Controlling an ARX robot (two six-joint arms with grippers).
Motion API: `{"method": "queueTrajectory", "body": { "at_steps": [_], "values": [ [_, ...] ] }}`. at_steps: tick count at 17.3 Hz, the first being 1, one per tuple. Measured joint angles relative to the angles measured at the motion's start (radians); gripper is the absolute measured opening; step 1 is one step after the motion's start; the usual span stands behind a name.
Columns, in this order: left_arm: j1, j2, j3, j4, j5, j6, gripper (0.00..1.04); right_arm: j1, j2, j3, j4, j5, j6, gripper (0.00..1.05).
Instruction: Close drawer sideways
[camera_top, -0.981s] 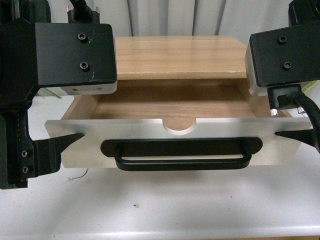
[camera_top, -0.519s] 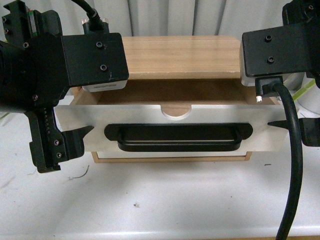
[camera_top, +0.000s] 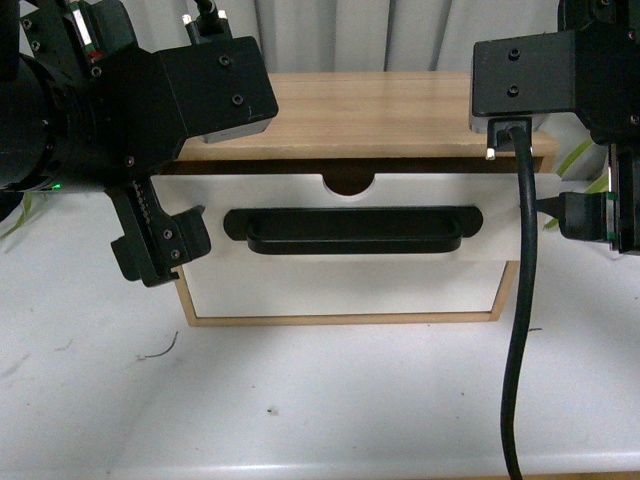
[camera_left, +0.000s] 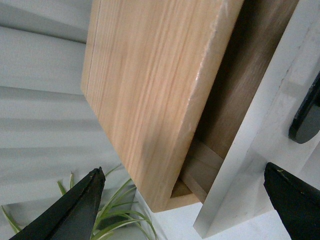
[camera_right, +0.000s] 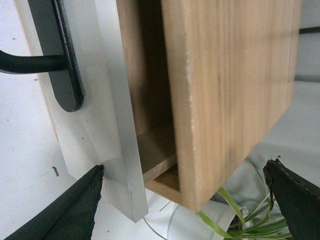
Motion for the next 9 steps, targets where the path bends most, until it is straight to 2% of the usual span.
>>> {"method": "queueTrajectory", "body": {
  "at_steps": [9],
  "values": [
    [-0.005, 0.076, 0.048, 0.107, -0.061, -0.069, 0.98, 0.014, 0.076, 0.055, 0.123, 0.042, 0.116, 0.98]
  ]
}}
